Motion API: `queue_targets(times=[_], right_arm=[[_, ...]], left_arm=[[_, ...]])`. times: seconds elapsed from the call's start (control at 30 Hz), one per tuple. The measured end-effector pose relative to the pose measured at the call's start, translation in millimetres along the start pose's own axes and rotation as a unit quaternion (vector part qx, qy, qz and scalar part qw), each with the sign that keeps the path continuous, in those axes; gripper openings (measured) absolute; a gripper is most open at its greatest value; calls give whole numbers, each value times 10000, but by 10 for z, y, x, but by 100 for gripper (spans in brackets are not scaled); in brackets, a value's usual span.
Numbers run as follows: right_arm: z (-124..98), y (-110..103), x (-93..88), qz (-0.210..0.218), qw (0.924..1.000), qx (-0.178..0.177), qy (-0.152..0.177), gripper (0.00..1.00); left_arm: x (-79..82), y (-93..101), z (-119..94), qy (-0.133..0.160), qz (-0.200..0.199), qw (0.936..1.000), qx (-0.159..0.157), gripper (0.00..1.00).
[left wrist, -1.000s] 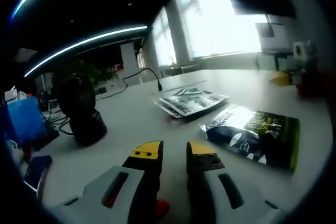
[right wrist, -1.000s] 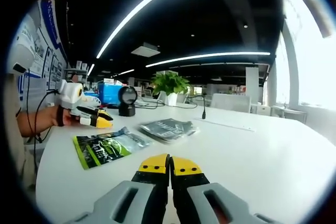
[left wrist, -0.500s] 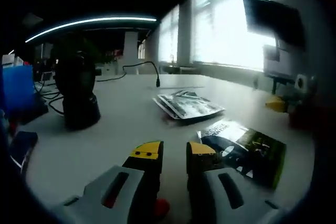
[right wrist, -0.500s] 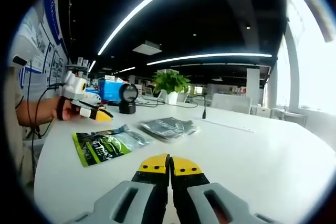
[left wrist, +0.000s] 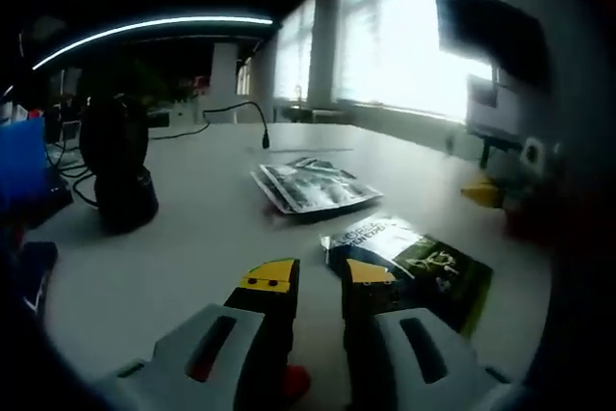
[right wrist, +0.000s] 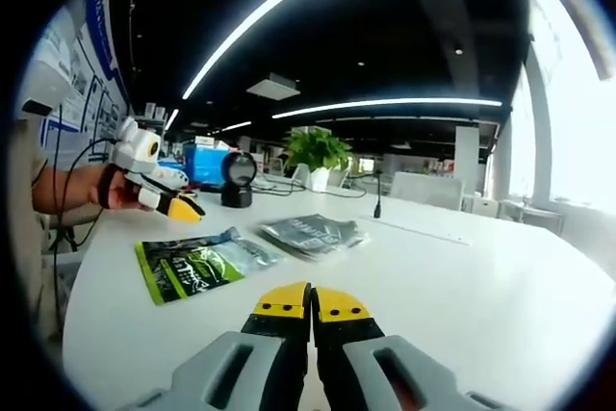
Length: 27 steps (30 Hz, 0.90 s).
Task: Clip sheet goods on table flip sheet goods clip sheet goods scan sheet goods put sheet goods back to table
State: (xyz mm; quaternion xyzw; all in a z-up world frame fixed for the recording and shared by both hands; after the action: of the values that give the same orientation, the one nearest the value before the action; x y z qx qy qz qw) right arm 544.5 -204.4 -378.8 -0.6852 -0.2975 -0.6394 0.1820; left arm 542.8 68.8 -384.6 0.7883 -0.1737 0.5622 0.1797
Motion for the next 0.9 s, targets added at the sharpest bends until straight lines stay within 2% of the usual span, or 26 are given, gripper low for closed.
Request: queue_targets(times=[0.2,0.3,0.4,0.47,0.6,0.73,0.9], right_arm=[[-11,-19,20,-12,10000,26,31,0],[-9,-6,33,-102,9999,-119,14,0],[8,-57,71,-131,9998,-109,-35,0],[43,-174,86,-157,9997,119,-107,0],[117,-295,62,-285,9988,264,-299,0],[188,-359,42,-289,9980,375,-411,0],[251,-440,95,-262,9974,551,-381,0]], left_arm=[[5,19,-18,-54,-148,9998,-95,11],[1,42,-32,-106,-138,9997,-146,12],[-21,118,-52,-207,-365,9985,-345,12],[-37,148,-60,-262,-474,9976,-433,12],[-68,173,-71,-367,-900,9933,-619,12],[-77,124,-74,-391,-914,9934,-569,12],[-115,133,-83,-496,-1164,9896,-684,12]])
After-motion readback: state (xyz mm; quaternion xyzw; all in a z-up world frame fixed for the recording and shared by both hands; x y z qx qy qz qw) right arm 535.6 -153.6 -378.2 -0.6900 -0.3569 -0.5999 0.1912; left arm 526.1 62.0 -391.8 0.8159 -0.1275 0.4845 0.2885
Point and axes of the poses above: the point that each gripper's makers call its tool centre point, and the gripper's own axes: z roughly forward along the fingers, y roughly to its right, x roughly out of its top, the point moved 3 cm from there along -z, roughly backward along the fingers, and after that the axes turned 1 degree about -y, right-handed, at the moved point
